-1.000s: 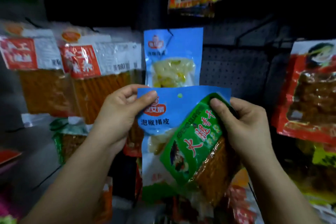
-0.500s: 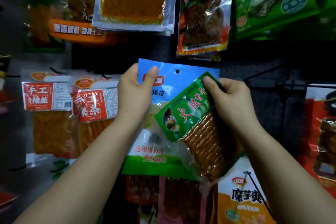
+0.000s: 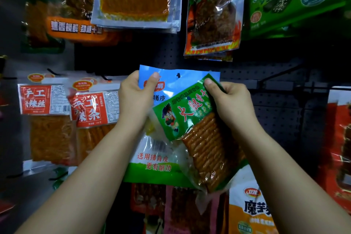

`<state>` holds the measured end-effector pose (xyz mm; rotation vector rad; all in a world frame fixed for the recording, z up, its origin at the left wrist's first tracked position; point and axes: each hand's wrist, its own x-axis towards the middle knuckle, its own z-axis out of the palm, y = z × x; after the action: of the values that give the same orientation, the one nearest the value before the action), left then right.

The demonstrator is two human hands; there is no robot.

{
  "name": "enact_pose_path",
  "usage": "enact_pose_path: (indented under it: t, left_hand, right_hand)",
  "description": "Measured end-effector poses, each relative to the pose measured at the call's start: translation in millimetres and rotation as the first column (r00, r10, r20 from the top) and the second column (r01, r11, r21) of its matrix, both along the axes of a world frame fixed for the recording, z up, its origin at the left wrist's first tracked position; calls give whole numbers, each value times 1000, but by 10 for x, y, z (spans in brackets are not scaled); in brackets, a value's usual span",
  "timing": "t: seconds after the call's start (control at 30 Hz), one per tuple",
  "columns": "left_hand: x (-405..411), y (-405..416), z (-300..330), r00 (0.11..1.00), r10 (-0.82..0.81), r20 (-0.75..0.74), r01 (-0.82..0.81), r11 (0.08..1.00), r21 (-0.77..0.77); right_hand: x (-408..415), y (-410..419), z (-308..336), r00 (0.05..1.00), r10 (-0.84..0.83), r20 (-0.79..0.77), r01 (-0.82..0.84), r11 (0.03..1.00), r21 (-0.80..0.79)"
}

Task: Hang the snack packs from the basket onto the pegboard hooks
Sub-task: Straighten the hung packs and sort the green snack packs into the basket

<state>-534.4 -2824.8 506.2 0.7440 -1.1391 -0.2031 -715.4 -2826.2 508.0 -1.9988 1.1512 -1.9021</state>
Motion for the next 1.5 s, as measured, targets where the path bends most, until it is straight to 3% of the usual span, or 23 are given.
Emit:
enact_pose_path:
  t: [0.23,0.4,0.63,0.8,1.0,1.13,1.27,1.4,1.5]
  left_hand:
    - [-30,-274,-74,999,-16,50,10,993,116]
    - [7,-390,-301,988,-152,22,148,980,130]
    - [-94,-520,-354,994,-21,109,8,993,118]
    - [-88,-531,-327,994,21,108,-34,992,118]
    - [-36,-382,-436,991,53,124,-64,994,93]
    - [-103,-195,-538,967,163,196,-158,987,-43]
    - [-400,20,-545,971,-46,235,56,998,-36]
    - [-724,125,-533,926,-268,265,249,963,105]
    - [-964,152,-487,873,-459,166,431,884,182]
  right_hand:
    - [-45,-105,-54,992,-112,-52,114,993,40]
    - [-44,-241,-18,935,-326,-143,331,944,10]
    - [-67,-462,-33,841,-489,-229,498,867,-25]
    - [-57,-540,-133,841,-488,-233,499,867,-16]
    - [-211,-388,-365,898,-432,-86,436,899,37]
    - [-357,-202,-502,928,-372,25,369,926,74]
    - [-499,15,-557,940,-294,174,290,956,52]
    - [-659,229,-520,919,-256,299,267,964,5]
    - [-798,373,-452,911,-214,353,252,966,-65]
